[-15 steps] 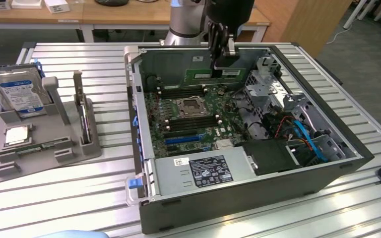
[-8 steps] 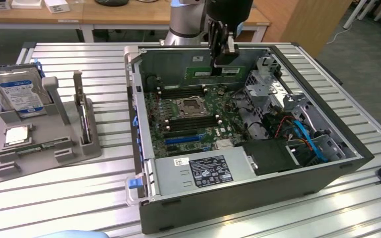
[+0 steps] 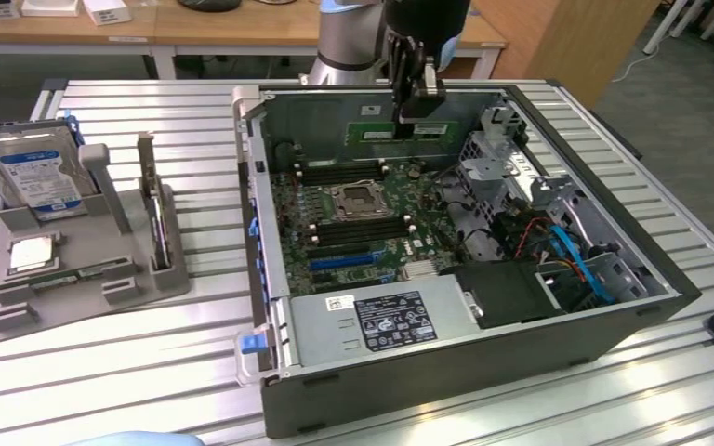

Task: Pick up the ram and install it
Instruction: 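Pick up the ram and move it above insertion slot, then insert the ram into the slot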

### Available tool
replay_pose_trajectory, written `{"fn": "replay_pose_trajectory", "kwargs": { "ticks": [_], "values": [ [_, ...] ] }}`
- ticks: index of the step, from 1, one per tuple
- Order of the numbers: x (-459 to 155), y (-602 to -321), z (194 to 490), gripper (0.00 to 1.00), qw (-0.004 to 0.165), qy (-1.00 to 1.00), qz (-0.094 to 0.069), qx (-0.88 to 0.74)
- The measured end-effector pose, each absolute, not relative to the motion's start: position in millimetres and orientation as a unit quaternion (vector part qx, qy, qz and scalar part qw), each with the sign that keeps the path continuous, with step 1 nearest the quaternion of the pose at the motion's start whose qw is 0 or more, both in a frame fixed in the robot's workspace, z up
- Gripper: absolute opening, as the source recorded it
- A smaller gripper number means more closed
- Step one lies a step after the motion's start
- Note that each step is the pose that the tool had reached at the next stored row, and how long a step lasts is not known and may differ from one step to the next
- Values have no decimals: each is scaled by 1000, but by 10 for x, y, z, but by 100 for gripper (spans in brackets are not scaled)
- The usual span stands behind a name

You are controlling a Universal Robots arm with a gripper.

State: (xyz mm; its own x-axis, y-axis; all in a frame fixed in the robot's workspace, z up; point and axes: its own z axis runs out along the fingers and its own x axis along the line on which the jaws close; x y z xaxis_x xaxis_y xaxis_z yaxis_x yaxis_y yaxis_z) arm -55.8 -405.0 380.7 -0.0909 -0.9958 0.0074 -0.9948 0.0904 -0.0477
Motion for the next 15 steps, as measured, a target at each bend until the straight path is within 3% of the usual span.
{"fn": "replay_pose_trajectory", "kwargs": {
  "ticks": [15],
  "values": [
    [-575, -3978, 3798, 13, 12, 737, -22, -675]
  ]
}}
